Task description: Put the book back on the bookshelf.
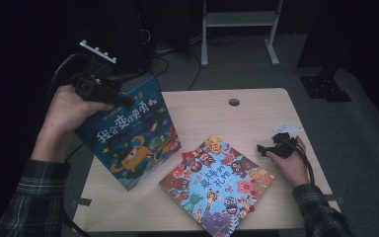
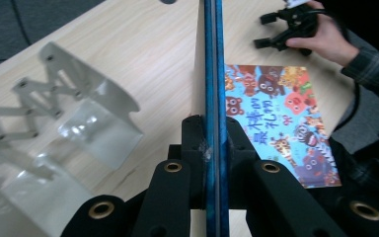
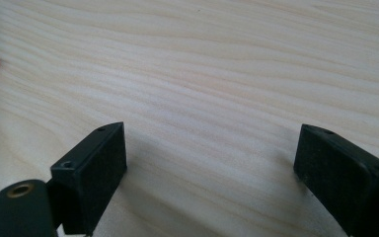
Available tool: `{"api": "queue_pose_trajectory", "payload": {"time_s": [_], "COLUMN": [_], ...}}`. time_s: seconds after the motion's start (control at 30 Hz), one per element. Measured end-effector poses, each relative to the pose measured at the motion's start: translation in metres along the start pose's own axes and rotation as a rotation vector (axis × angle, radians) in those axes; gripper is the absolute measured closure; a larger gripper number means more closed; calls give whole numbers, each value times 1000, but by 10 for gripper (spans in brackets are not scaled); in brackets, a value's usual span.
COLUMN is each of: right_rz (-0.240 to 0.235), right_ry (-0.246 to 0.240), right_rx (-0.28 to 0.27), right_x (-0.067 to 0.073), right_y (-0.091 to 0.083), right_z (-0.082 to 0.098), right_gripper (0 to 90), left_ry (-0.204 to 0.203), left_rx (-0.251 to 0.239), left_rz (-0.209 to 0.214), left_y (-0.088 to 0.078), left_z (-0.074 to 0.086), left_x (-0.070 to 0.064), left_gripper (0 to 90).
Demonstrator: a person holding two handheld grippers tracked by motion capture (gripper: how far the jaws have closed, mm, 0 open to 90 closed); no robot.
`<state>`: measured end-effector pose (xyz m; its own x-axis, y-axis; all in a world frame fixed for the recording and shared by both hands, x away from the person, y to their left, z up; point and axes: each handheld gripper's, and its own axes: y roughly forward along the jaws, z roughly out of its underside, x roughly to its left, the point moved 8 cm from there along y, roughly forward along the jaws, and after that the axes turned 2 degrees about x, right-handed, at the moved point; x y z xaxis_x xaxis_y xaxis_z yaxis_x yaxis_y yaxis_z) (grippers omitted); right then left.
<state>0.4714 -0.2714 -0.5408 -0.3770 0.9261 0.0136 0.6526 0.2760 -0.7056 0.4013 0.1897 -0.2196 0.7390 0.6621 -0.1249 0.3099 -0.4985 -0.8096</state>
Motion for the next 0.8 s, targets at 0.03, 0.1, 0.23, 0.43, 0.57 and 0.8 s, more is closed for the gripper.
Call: {"api": "queue_pose_trajectory", "payload": {"time_s": [0.03,0.1,0.23,0.43,0.57,0.8], "right_rz": [0,0,0,0,0,0], "right_ry": [0,0,0,0,1,1], "right_rx": [0,0,0,0,0,0], "right_x": [0,0,0,0,0,0], "right_y": [0,0,0,0,0,0], "right_z": [0,0,0,0,0,0], "right_gripper": [119,119,118,119,119,119], "left_ry": [-6,-21,-51,-98,-126,-186], "left_rx": [0,4,5,0,2,13], "left_rz": [-6,-20,-36,-57,-81,-124], "left_y": [-1,-4,-9,-18,-24,-28], "left_z": [2,8,21,37,46,64], "left_x": [2,8,20,35,46,66], "left_gripper": [824,824,824,824,824,824]}}
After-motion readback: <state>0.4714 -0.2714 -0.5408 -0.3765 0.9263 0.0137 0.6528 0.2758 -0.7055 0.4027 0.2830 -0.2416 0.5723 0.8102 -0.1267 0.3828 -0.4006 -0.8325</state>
